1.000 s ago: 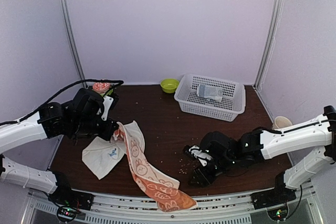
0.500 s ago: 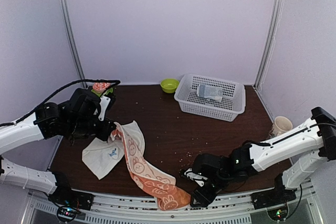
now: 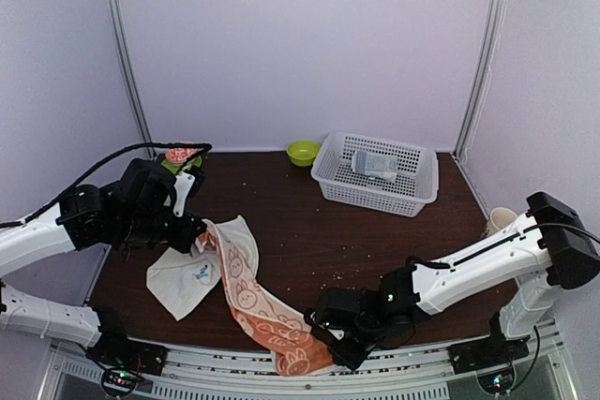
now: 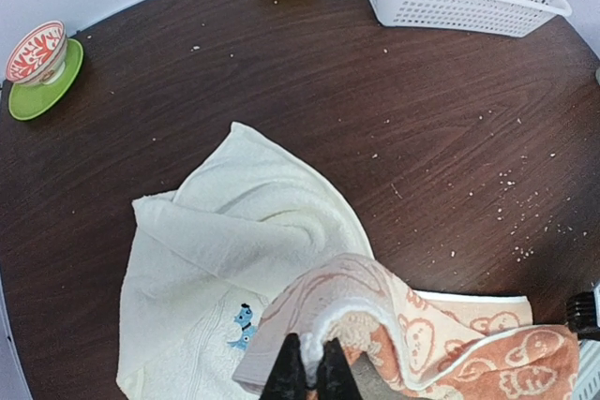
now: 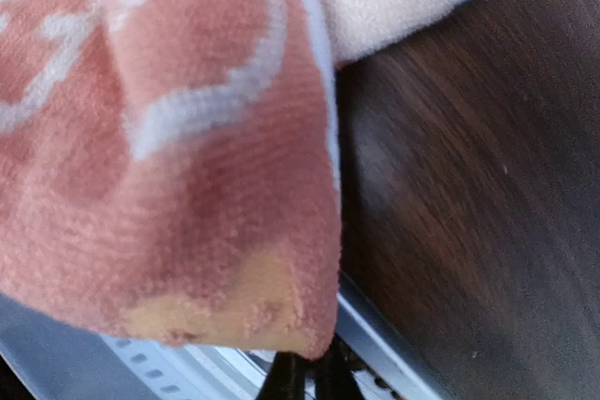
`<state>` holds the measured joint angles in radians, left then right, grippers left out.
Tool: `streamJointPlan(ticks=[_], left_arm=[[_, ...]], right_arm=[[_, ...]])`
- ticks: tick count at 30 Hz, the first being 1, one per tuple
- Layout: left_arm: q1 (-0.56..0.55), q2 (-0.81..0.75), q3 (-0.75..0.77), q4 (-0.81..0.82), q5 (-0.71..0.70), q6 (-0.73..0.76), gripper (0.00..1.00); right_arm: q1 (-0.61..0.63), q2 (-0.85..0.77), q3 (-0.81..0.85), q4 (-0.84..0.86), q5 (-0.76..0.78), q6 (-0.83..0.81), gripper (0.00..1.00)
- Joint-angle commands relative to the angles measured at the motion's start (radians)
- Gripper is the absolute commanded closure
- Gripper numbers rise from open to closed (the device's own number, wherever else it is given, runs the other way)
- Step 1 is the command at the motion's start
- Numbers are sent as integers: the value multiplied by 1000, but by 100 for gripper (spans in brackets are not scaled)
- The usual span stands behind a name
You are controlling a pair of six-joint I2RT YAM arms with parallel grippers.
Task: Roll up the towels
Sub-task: Pick up the towel from the center of the board.
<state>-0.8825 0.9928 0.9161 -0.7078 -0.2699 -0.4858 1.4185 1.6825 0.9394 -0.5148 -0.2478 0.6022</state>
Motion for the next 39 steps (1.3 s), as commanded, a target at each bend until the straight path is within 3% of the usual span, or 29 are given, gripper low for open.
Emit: streamJointPlan(ticks=[1,6,9,12,14,16,18,22,23,24,34,39], left_arm=[[7,-17,-12,27,19,3,100],[6,-3,14,74,49,56,100],[5,32,99,123,76,105,100],[-3,38,154,225,101,135,100],[-6,33,122,313,120,127,99],[-6,48,54,389,155,109,79],[-6,87,-6,401,166,67,48],[-21,126,-111,367,136,-13,25],[-22,119,-133,363,133,-28,7],[-24,110,-150,355,128,-41,3],[-24,154,-130,248,79,-102,3],[-29,318,-63,252,105,-125,22]], right_arm=[[1,-20,8,-110,149,28,100],[-214,-271,31,-293,423,-52,100],[-353,-439,194,-413,576,-161,100],[-377,-555,324,-403,651,-258,100],[-386,-571,300,-396,632,-274,100],[-389,-566,189,-362,600,-246,100],[-389,-557,60,-282,561,-197,100],[-388,-570,-117,-125,530,-120,100],[-389,-573,-141,-98,527,-111,100],[-389,-573,-156,-78,525,-99,100],[-389,-548,-229,18,557,-69,100],[-415,-606,-269,16,608,-50,100]])
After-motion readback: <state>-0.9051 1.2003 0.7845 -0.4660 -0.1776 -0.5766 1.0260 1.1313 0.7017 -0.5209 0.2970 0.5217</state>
